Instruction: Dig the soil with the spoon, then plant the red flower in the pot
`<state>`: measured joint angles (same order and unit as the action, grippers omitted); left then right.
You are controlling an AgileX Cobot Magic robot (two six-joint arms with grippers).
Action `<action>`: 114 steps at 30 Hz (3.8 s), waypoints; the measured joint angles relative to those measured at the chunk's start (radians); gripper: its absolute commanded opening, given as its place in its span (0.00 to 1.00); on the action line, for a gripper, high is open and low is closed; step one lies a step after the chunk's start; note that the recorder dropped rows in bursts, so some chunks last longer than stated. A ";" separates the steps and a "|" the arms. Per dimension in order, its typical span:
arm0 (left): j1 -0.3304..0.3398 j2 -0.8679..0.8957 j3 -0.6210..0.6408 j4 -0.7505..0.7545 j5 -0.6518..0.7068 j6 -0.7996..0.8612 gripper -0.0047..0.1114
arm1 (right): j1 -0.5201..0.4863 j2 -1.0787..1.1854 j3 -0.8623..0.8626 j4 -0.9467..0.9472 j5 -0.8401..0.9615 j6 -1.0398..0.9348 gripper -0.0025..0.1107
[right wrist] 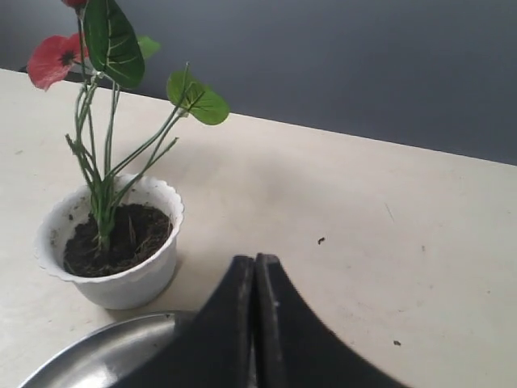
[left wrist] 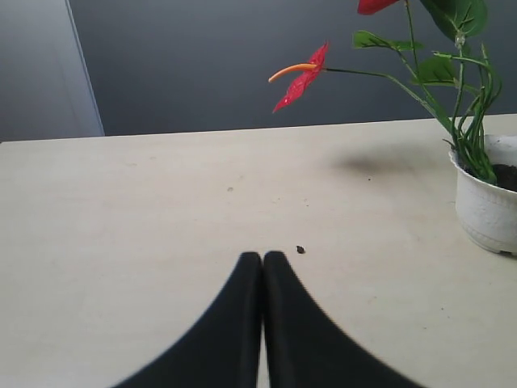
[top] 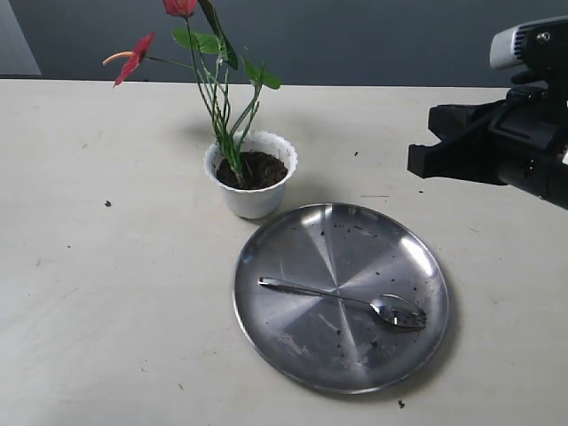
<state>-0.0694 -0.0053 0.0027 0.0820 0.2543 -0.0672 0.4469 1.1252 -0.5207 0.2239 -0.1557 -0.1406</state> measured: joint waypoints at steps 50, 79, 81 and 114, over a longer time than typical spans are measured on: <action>0.000 0.000 0.000 0.002 0.000 0.000 0.05 | -0.313 -1.098 0.522 -0.057 0.413 0.000 0.02; 0.000 0.000 0.000 0.002 0.000 0.000 0.05 | -0.313 -1.120 0.521 -0.179 0.488 0.000 0.02; 0.000 0.000 0.000 0.002 0.000 0.000 0.05 | -0.313 -1.101 0.521 -0.179 0.486 0.000 0.02; 0.000 0.000 0.000 0.002 0.000 0.000 0.05 | -0.313 -1.090 0.521 -0.184 0.486 0.000 0.02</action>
<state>-0.0694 -0.0053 0.0027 0.0839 0.2543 -0.0672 0.1341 0.0351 0.0006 0.0402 0.3303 -0.1406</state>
